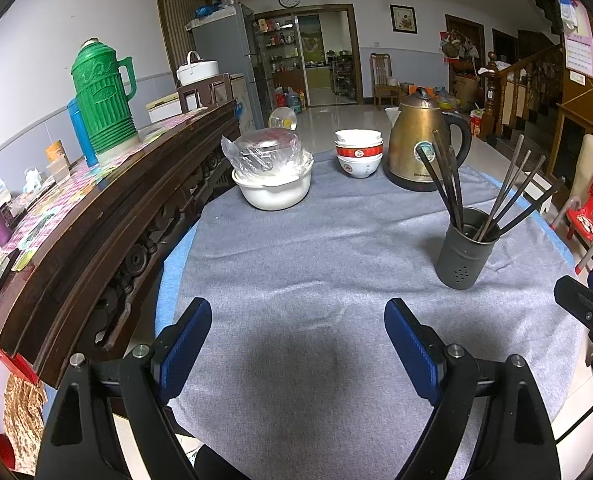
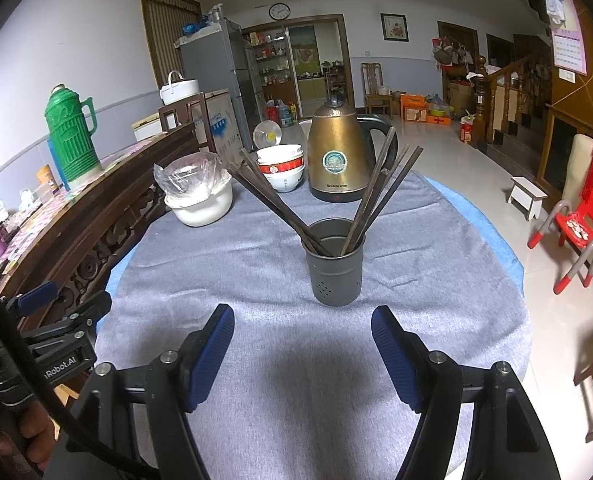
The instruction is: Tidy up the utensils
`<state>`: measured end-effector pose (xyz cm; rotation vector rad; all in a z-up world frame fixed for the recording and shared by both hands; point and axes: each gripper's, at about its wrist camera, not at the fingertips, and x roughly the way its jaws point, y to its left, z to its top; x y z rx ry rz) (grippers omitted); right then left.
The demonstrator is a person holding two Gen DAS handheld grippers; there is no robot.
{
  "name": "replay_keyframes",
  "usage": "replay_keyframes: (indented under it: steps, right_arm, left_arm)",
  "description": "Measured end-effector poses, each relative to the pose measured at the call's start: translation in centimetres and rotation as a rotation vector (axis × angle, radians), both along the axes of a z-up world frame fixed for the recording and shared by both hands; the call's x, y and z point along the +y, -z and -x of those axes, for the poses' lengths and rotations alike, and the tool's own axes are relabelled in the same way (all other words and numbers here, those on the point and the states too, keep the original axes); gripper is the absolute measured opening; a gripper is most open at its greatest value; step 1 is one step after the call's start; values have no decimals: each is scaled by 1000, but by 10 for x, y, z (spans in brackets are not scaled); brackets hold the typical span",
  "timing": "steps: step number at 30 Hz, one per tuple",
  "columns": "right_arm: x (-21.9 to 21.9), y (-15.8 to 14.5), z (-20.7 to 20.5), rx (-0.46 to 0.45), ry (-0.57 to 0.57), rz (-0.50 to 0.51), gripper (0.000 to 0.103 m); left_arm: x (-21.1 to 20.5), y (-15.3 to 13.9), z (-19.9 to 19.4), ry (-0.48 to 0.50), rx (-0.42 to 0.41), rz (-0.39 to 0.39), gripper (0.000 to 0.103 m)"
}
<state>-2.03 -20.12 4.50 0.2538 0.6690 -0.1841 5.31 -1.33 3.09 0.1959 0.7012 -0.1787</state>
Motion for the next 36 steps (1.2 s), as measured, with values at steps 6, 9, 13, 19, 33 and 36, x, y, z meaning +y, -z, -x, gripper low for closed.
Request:
replay_keyframes:
  steps: [6,9,13,19,33,36]
  right_arm:
    - [0,0,0,0,1,0,74]
    - [0,2,-1,-1,4,-1,74]
    - [1,3,0,-3,8,1,74]
    - [1,2,2,-8,10,4,74]
    - [4,-6,11,-25,14,12,74]
    - [4,-8,14,-31,16,15,74]
  left_arm:
    - [2,1,-1,-2,2,0,88]
    - [2,1,-2,-2,3,1,88]
    - [3,1,0,-4,1,4,88]
    - [3,0,2,-5,0,6,88]
    - [3,-5,11,-4,-12,13,88]
    - [3,-8,14,-3,-19,15,88]
